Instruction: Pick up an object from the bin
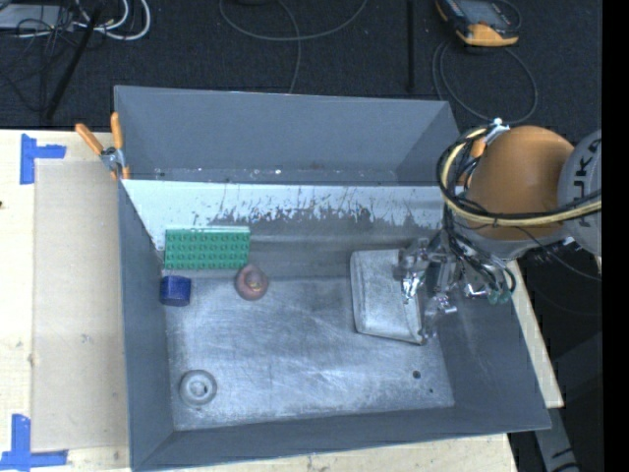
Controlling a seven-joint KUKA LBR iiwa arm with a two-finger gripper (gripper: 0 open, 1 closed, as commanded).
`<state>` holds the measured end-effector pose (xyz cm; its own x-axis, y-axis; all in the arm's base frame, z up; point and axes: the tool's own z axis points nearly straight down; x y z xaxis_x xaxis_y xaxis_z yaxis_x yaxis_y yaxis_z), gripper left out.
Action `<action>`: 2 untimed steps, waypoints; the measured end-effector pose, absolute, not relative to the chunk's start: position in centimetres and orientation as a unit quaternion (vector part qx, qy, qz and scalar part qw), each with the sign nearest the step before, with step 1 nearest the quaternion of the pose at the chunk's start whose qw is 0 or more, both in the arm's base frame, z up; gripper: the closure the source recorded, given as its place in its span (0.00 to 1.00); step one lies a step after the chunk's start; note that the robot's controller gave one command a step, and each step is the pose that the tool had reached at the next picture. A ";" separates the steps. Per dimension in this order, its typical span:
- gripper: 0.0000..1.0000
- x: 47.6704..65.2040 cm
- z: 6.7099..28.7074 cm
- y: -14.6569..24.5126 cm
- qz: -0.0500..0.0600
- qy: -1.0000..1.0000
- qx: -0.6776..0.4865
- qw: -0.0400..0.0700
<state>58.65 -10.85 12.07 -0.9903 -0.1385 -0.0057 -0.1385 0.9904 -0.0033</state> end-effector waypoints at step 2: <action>0.00 59.4 13.8 -4.6 0.000 0.986 -0.166 0.002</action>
Offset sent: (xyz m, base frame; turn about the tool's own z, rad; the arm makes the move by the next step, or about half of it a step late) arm 0.0166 0.0517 -0.0507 -0.1832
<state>59.40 -4.59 13.78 -0.9447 -0.3280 -0.0049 -0.3280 0.9447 0.0001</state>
